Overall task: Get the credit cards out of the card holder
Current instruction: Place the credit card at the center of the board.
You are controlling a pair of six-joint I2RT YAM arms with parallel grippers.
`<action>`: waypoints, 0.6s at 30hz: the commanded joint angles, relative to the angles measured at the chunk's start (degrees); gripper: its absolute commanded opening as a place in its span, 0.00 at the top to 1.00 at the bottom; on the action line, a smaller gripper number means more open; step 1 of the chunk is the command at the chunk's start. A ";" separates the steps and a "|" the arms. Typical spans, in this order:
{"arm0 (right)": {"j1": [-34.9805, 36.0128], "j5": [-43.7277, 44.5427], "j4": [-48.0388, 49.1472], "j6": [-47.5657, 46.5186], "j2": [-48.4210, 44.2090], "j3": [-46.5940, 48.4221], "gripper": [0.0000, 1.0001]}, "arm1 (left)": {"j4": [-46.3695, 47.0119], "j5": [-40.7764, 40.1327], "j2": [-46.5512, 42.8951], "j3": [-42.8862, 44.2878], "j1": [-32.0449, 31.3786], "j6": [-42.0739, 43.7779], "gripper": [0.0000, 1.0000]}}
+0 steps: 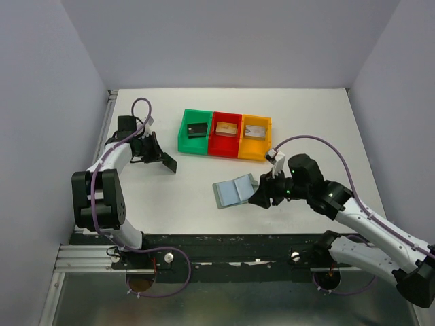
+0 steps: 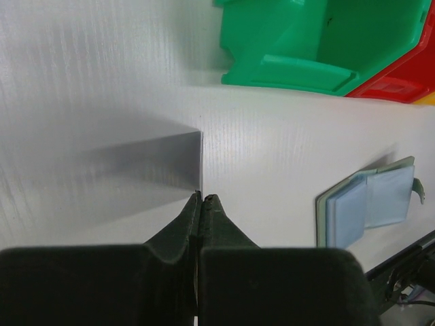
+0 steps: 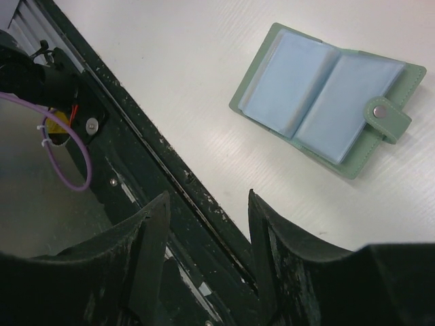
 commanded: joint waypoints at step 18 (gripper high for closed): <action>-0.01 -1.81 2.01 -0.70 2.85 -0.39 0.43 | -2.11 -0.35 2.47 1.86 0.30 2.50 0.77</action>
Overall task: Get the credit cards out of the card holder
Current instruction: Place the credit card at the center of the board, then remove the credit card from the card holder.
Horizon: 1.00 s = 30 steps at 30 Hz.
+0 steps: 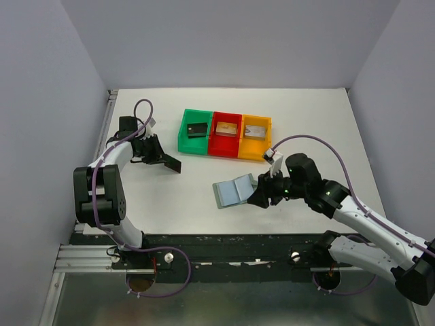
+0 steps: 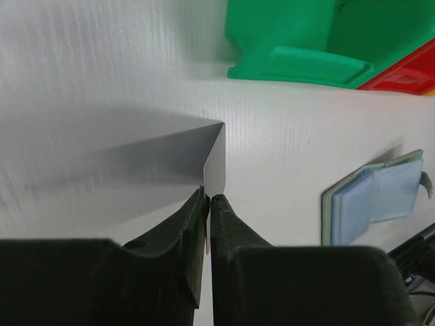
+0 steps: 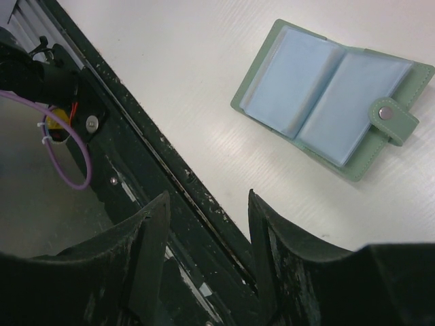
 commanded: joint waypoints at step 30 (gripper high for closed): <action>0.01 3.49 -0.03 -1.17 2.13 0.05 0.43 | -1.16 -20.31 -16.46 -1.24 -4.42 -4.12 0.54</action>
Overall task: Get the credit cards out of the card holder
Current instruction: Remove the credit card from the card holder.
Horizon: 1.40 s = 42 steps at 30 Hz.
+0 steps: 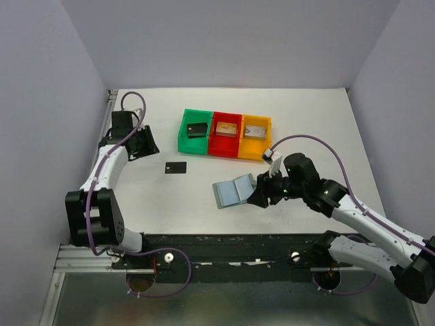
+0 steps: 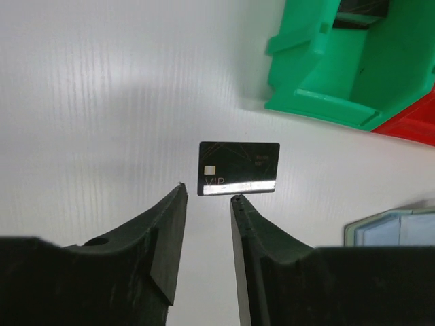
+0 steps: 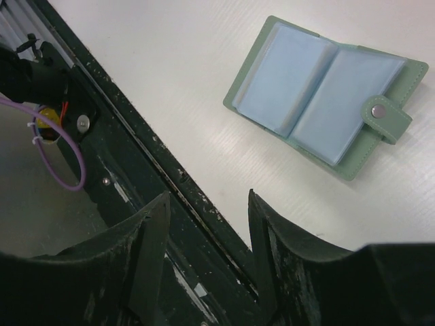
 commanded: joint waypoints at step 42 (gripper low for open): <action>0.78 33.16 -7.58 7.51 35.71 16.75 0.41 | 34.04 -2.16 -41.82 -43.80 -32.00 -38.42 0.04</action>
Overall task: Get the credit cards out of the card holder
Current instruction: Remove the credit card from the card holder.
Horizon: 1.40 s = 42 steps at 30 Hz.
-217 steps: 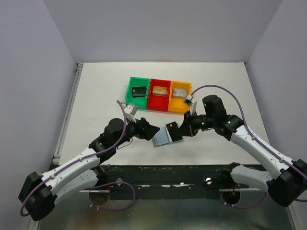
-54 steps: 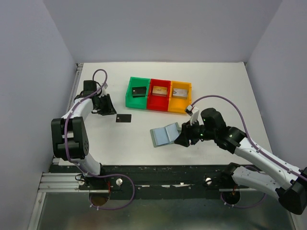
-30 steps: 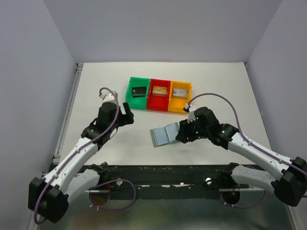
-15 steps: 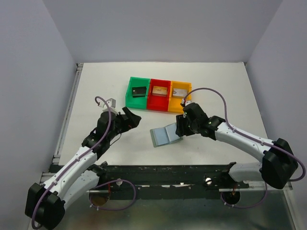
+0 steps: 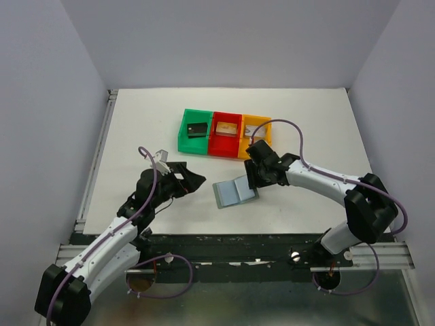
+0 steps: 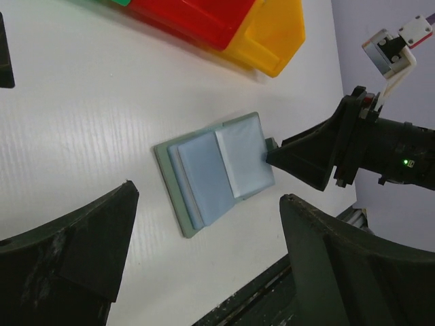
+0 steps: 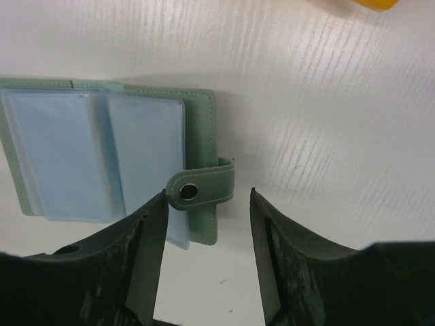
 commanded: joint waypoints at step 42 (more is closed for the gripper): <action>0.17 -5.87 5.71 2.30 -13.46 -11.37 1.00 | -1.44 0.37 23.34 11.20 -14.37 7.91 0.23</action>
